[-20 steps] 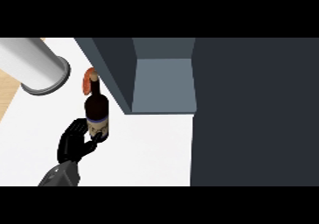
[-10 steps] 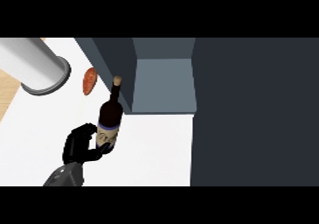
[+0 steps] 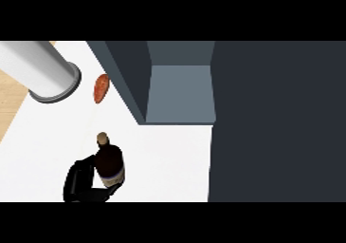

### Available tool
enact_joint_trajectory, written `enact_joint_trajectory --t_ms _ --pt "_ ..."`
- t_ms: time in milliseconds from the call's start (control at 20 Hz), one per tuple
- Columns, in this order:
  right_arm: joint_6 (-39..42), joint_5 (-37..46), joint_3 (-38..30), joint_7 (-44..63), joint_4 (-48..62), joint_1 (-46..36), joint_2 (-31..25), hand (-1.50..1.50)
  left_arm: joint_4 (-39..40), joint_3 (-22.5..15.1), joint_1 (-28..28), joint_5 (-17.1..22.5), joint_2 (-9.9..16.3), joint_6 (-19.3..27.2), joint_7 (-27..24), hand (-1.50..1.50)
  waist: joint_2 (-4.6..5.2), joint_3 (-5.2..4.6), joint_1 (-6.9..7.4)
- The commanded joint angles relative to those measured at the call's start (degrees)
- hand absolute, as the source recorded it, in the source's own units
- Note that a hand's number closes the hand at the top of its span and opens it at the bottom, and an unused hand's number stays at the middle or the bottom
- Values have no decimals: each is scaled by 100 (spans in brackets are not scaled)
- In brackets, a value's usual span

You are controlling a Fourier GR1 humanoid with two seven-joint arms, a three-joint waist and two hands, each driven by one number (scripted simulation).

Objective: Pick up the wine, place it into the cabinet and close the cabinet

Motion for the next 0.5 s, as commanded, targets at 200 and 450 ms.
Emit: enact_joint_trajectory --t_ms 200,450 --pt "169 93 85 -240 130 200 70 -150 -1416 -534 1275 247 -371 -758 222 150 47 -49 8" --pt "88 -344 -143 184 -199 113 -121 -150 -3537 -880 2106 524 -483 -323 1222 150 51 -51 -10"
